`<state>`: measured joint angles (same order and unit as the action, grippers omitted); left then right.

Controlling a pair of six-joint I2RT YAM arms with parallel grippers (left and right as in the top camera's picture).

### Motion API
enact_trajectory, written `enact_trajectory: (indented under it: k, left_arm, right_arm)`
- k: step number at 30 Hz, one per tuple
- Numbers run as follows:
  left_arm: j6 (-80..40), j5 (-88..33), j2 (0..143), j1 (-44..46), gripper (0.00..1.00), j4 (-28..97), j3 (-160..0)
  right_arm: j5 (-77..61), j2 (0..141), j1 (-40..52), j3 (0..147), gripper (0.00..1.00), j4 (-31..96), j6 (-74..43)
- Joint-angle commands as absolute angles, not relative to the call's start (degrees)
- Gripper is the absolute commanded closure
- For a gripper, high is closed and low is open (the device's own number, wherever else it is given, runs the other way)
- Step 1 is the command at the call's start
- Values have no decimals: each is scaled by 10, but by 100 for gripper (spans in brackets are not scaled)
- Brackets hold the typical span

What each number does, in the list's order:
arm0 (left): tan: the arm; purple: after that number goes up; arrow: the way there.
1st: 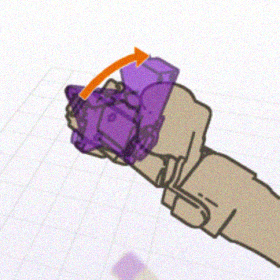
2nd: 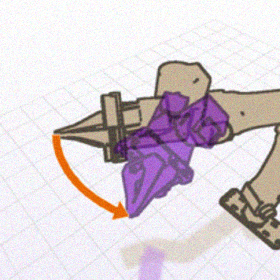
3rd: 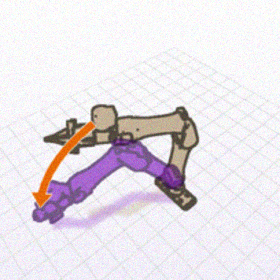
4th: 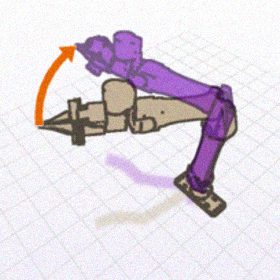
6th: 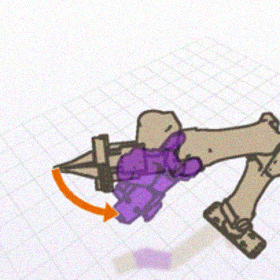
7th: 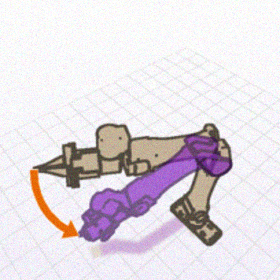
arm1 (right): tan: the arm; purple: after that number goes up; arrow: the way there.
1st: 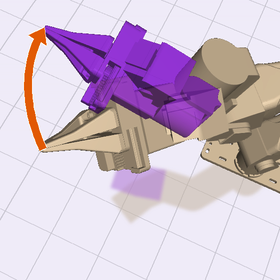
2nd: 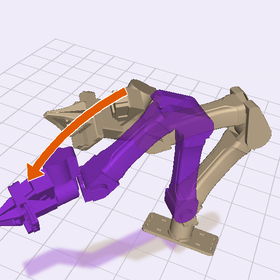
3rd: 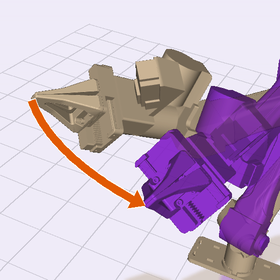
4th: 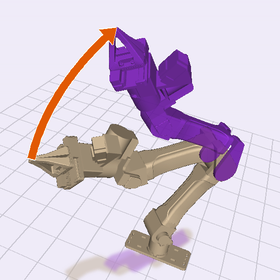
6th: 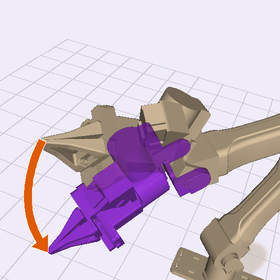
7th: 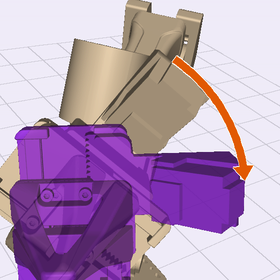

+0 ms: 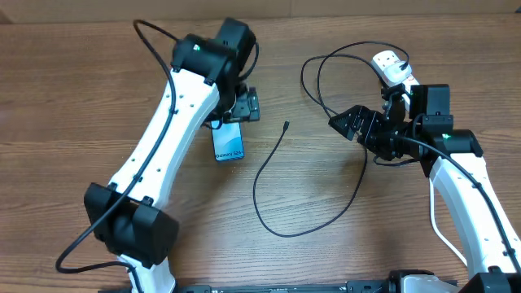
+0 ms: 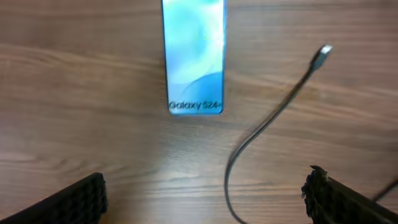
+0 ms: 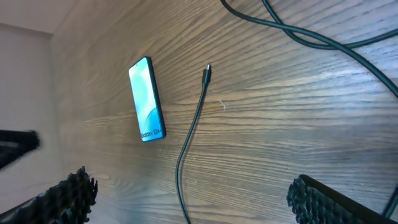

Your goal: Plug charger to phone and switch on socket

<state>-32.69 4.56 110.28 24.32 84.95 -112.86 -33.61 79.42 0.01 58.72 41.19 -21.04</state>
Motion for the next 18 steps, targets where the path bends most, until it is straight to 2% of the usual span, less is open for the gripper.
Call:
enact_trajectory:
  k: [1, 3, 8, 11, 12, 13, 16, 18]
  left_arm:
    - [-334, 57, 1122, 236, 0, 701, -1002]
    - [-367, 60, 1132, 204, 3, 571, -942]
    - [-357, 47, 1134, 169, 4, 474, -857]
    - [-316, 29, 1165, 169, 5, 460, -856]
    - [-298, 7, 1186, 168, 3, 460, -863]
    - [-291, 6, 1207, 168, 0, 481, -882]
    - [-283, 10, 1249, 170, 0, 556, -980]
    - [-283, 7, 1249, 168, 0, 553, -987]
  right_arm:
    - [-331, 797, -1, 597, 0, 420, -213]
    - [-331, 797, -1, 597, 0, 426, -213]
    - [-331, 797, -1, 597, 0, 426, -213]
    - [-331, 797, -1, 597, 0, 427, -213]
    - [-331, 797, -1, 597, 0, 430, -213]
    - [-331, 797, -1, 597, 0, 432, -213]
    - [-331, 797, -1, 597, 0, 434, -213]
    - [-331, 797, -1, 597, 0, 435, -213]
